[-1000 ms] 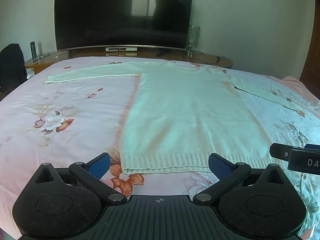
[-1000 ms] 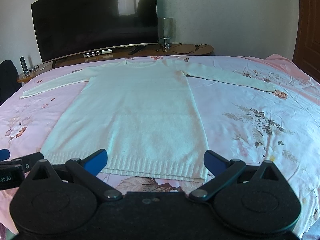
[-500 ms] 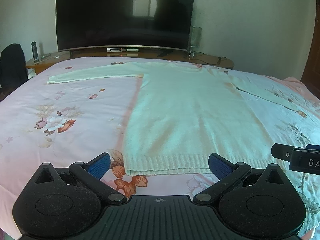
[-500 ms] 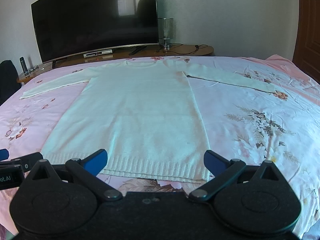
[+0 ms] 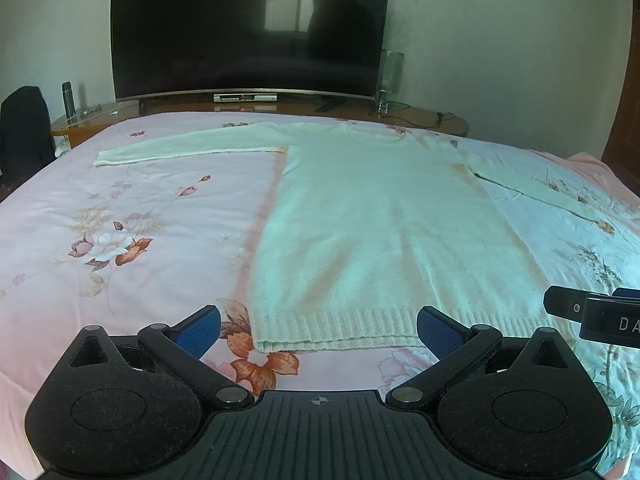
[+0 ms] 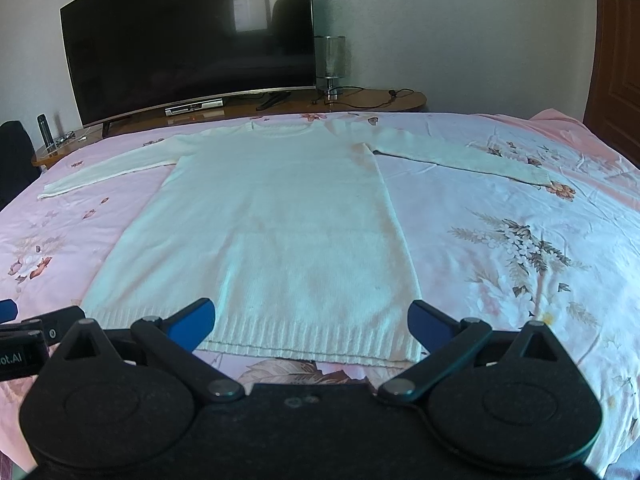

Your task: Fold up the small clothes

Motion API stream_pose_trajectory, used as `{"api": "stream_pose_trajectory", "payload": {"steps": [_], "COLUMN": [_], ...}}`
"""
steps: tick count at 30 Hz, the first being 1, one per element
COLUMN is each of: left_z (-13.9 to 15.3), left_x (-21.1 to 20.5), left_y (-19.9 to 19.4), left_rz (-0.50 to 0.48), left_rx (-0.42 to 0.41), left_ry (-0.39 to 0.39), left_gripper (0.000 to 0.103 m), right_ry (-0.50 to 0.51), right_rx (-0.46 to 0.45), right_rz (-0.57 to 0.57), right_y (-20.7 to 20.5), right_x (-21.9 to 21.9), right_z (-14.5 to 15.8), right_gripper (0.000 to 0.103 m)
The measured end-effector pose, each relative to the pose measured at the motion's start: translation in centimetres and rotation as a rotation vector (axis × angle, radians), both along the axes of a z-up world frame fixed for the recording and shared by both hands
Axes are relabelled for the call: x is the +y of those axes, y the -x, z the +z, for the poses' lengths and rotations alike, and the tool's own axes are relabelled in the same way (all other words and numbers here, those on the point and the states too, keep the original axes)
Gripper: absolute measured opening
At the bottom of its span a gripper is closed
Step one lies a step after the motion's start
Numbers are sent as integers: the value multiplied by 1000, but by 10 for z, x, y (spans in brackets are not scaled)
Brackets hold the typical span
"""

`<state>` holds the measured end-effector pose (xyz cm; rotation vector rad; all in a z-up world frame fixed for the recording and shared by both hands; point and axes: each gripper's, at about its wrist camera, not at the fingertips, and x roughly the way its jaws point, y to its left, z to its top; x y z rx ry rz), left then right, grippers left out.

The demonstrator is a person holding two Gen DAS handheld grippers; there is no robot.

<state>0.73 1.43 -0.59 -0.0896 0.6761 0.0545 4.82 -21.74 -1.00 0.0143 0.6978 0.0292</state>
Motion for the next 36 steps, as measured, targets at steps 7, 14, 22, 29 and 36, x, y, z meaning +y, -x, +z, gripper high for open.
{"api": "stream_pose_trajectory", "payload": {"steps": [7,14,22,29,36], "left_z": [-1,-1,-1,0,6], "left_x": [4,7,6,6,-3], "left_y": [0,-2,-3,-4,-38], "left_rz": [-1,4,-2,-30,-71], "left_rx": [-1,0,3,-23,-70], "left_ry": [-1,-2,-1,49,16], "left_gripper": [103,103,103,103,103], "right_ry": [2,3,2,-37,-175], "right_rx": [5,5,5,23,15], "right_rz": [1,2,1,-17,-135], "right_y": [-1,-3,-4,-5,-16], "right_x": [2,4,5,0,-50], "right_z": [0,1,3,-1,0], "right_gripper": [103,103,103,103,101]}}
